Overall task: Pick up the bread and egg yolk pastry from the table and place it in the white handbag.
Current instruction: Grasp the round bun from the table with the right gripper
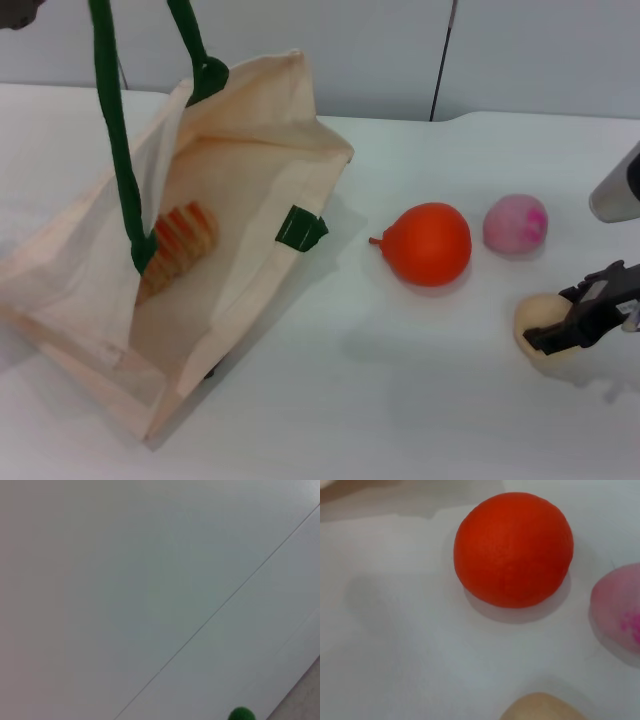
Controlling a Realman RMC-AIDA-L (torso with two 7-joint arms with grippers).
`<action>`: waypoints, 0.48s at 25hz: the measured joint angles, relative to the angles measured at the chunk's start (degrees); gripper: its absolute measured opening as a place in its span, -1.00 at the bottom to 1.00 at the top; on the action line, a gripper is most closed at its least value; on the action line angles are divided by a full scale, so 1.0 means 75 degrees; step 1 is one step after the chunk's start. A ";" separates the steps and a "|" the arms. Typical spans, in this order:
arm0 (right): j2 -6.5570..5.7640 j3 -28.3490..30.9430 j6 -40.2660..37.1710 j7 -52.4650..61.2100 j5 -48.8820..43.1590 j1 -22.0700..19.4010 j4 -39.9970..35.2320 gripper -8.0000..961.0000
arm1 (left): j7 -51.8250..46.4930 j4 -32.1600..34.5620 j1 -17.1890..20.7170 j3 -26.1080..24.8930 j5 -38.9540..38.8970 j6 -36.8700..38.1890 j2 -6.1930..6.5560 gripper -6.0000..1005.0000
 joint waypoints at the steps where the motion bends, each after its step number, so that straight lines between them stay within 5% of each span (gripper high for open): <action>1: 0.0001 0.0002 -0.0003 0.0000 0.0000 -0.0009 -0.0021 0.73 | 0.0000 0.0000 0.0001 0.0000 0.0000 0.0000 0.0000 -0.74; 12: -0.0014 0.0102 -0.0103 -0.0139 0.0017 -0.0027 -0.0061 0.49 | -0.0016 0.0000 0.0001 0.0000 0.0000 -0.0007 0.0006 -0.71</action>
